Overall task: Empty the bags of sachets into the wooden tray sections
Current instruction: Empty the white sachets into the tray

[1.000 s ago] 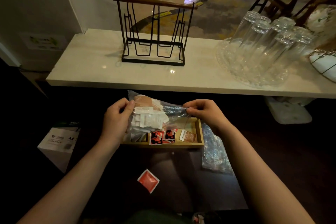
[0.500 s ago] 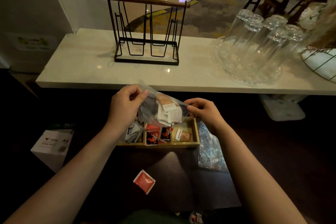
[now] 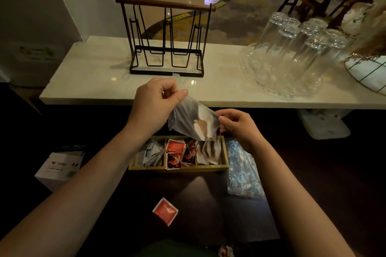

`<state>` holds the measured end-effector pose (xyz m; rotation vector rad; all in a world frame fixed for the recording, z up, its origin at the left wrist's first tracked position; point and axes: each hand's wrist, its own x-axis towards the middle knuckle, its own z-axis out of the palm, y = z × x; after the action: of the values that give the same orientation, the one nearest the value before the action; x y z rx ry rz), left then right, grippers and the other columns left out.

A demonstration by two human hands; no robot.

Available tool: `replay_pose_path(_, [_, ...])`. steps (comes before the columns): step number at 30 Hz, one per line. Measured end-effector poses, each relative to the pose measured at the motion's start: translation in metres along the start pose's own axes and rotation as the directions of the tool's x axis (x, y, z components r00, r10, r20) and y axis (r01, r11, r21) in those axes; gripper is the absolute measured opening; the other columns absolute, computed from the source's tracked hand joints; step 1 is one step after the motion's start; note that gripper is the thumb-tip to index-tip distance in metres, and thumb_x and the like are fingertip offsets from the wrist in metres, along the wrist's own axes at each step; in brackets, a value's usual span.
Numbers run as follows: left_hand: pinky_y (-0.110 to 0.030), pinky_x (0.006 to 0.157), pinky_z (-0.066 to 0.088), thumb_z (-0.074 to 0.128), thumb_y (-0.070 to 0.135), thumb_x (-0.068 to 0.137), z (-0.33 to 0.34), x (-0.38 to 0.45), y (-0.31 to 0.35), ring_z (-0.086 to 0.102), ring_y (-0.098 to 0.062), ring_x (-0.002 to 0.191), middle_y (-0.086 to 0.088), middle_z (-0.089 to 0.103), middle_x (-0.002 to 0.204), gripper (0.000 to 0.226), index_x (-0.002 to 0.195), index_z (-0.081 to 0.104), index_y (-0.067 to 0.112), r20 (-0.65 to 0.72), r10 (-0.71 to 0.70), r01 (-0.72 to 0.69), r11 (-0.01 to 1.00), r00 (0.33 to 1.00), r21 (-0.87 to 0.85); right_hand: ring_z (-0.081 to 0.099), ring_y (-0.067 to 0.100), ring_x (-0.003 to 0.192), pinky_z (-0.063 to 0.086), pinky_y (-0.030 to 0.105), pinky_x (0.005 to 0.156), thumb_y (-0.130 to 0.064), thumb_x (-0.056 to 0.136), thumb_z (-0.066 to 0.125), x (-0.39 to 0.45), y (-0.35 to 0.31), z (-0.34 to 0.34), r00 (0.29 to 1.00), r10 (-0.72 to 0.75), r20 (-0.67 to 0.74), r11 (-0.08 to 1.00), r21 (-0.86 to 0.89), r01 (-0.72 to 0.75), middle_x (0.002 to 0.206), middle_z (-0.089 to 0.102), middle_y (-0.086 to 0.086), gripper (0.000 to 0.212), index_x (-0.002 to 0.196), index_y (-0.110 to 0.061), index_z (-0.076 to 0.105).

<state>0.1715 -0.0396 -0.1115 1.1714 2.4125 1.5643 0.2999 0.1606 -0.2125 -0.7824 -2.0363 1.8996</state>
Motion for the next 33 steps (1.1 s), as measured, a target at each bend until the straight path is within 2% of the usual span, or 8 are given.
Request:
replay_pose_path(6, [-0.041,0.056,0.048,0.064,0.028,0.085,-0.001,0.002,0.006,0.048,-0.017,0.057,0.004,0.047,0.063,0.027,0.064,0.054,0.014,0.022,-0.005,0.006,1.000,1.000,-0.021,0.060,0.012,0.069,0.052,0.022,0.064,-0.006,0.091,0.059,-0.001,-0.004,-0.005,0.999,-0.024,0.036,1.000,0.011,0.024,0.081,0.068,0.011,0.019,0.101,-0.012,0.073])
replay_pose_path(10, [-0.043,0.057,0.049,0.064,0.028,0.085,-0.003,0.000,0.009,0.050,-0.020,0.059,0.001,0.050,0.065,0.027,0.065,0.055,0.012,0.027,-0.013,0.014,0.999,1.000,-0.036,0.058,0.023,0.076,0.051,0.031,0.071,-0.009,0.092,0.057,-0.003,-0.003,-0.008,0.998,-0.020,0.057,1.000,-0.011,0.020,0.096,0.066,0.030,0.019,0.101,-0.013,0.074])
replay_pose_path(13, [-0.041,0.056,0.048,0.064,0.029,0.084,-0.005,0.001,0.011,0.051,-0.022,0.059,-0.003,0.052,0.069,0.027,0.066,0.056,0.011,0.015,0.000,0.001,0.999,1.000,-0.035,0.058,0.022,0.074,0.053,0.027,0.069,-0.009,0.092,0.057,-0.004,-0.004,-0.009,0.999,-0.023,0.047,1.000,-0.015,0.024,0.098,0.063,0.034,0.018,0.100,-0.012,0.074])
replay_pose_path(17, [-0.043,0.054,0.048,0.065,0.029,0.084,-0.009,0.004,0.010,0.050,-0.023,0.056,-0.003,0.053,0.065,0.028,0.066,0.056,0.010,-0.034,0.013,-0.014,0.999,0.999,-0.037,0.059,0.014,0.066,0.053,0.025,0.067,-0.010,0.091,0.059,-0.005,-0.009,-0.008,0.999,-0.044,0.002,0.999,0.004,0.044,0.089,0.065,0.025,0.017,0.094,-0.016,0.074])
replay_pose_path(21, [-0.038,0.052,0.047,0.064,0.029,0.085,-0.010,0.004,0.001,0.051,-0.020,0.058,0.002,0.051,0.073,0.027,0.065,0.054,0.014,-0.094,0.024,-0.024,1.000,0.995,0.002,0.059,0.021,0.069,0.054,0.029,0.069,-0.013,0.090,0.060,-0.006,-0.013,-0.009,0.997,-0.071,-0.029,0.997,-0.024,0.070,0.085,0.064,0.027,0.014,0.090,-0.015,0.074])
replay_pose_path(25, [-0.037,0.052,0.048,0.063,0.027,0.086,-0.007,-0.005,-0.017,0.054,-0.026,0.060,-0.002,0.051,0.077,0.027,0.066,0.051,0.013,-0.109,-0.025,0.027,1.000,0.994,0.015,0.058,0.014,0.065,0.052,0.025,0.064,-0.014,0.089,0.062,-0.014,-0.014,-0.010,0.991,-0.111,-0.070,0.990,-0.094,0.104,0.075,0.066,0.008,0.011,0.086,-0.012,0.072])
replay_pose_path(29, [-0.038,0.052,0.049,0.061,0.028,0.087,0.001,-0.023,-0.040,0.056,-0.026,0.065,-0.004,0.053,0.077,0.025,0.070,0.053,0.012,-0.025,-0.119,0.120,0.992,0.993,0.036,0.064,0.021,0.077,0.053,0.035,0.069,-0.021,0.087,0.065,-0.025,0.007,-0.017,0.969,-0.134,-0.208,0.967,-0.241,0.082,0.087,0.068,0.008,0.006,0.081,-0.020,0.068])
replay_pose_path(33, [-0.025,0.045,0.045,0.056,0.025,0.090,0.010,-0.046,-0.058,0.055,-0.016,0.058,0.000,0.054,0.069,0.015,0.078,0.056,0.016,0.060,-0.237,0.236,0.971,0.970,0.033,0.060,0.020,0.072,0.048,0.037,0.068,-0.019,0.088,0.061,-0.047,0.035,-0.033,0.865,-0.200,-0.461,0.937,-0.349,0.030,0.077,0.063,0.003,0.011,0.081,-0.011,0.061])
